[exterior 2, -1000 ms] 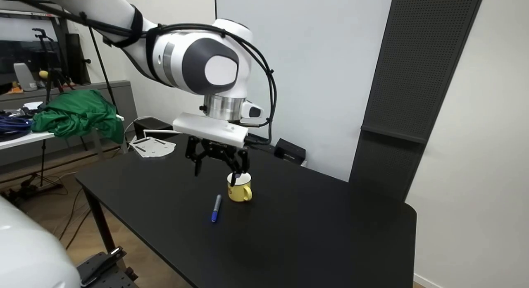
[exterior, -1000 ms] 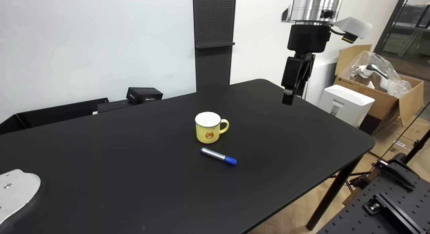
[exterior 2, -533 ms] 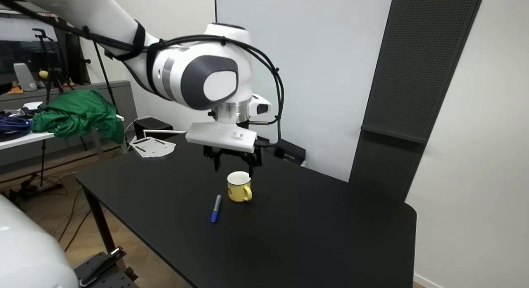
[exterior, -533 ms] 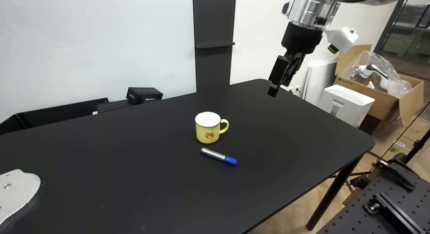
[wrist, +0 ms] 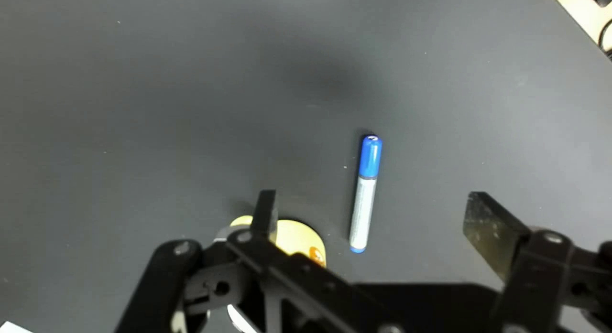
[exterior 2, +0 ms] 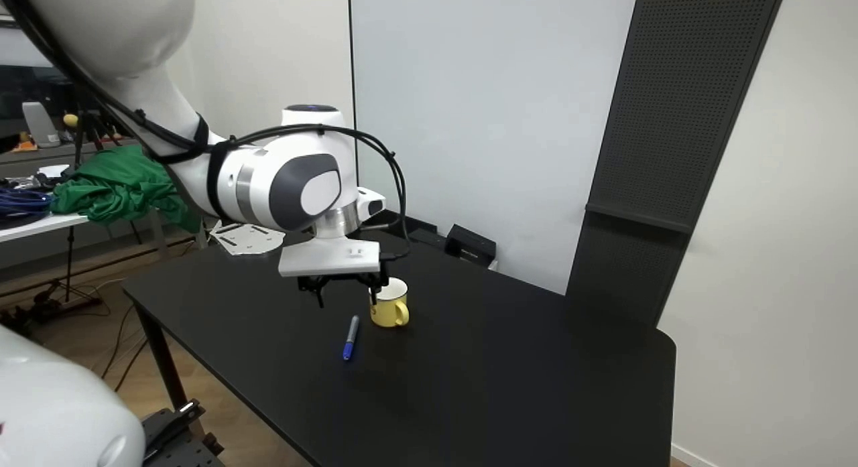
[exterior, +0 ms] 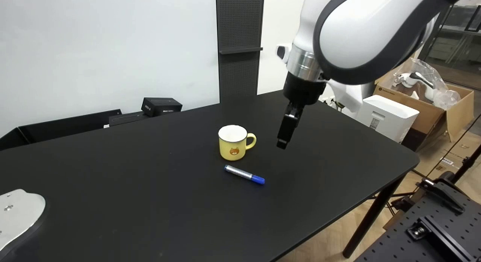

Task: Put the marker in the mug

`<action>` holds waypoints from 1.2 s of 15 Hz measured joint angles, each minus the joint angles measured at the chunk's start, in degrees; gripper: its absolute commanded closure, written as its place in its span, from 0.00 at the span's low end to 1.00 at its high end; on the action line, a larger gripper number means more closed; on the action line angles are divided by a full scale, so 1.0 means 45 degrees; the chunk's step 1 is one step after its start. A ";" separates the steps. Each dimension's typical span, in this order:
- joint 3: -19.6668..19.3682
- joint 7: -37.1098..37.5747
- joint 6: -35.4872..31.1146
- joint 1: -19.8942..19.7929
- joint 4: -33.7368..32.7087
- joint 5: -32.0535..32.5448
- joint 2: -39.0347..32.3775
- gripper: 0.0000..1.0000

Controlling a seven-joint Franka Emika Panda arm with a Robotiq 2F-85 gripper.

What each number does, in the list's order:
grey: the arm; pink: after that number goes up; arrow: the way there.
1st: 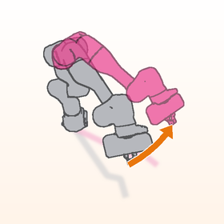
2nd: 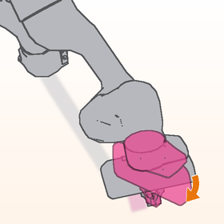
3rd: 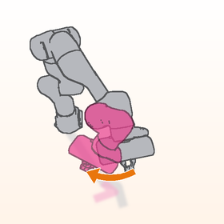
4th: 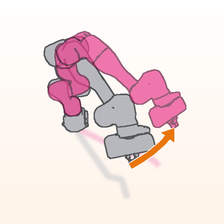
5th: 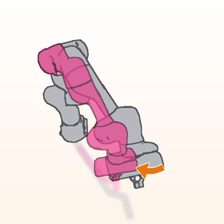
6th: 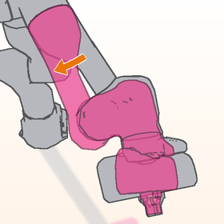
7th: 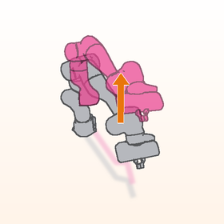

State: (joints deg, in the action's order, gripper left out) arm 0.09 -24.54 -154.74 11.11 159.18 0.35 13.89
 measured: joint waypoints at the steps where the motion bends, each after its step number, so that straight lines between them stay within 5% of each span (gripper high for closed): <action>1: 0.0101 0.0000 -0.0164 0.0074 -0.0020 0.0036 -0.0239 0.00; 10: 0.0534 0.0776 -0.0470 -0.0311 -0.0343 0.1154 -0.1324 0.00; 18: 0.1417 0.4733 -0.1352 -0.0210 -0.2409 0.3879 -0.5053 0.00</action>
State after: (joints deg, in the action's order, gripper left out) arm 6.46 -3.24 -160.82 10.16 148.34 17.80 -8.84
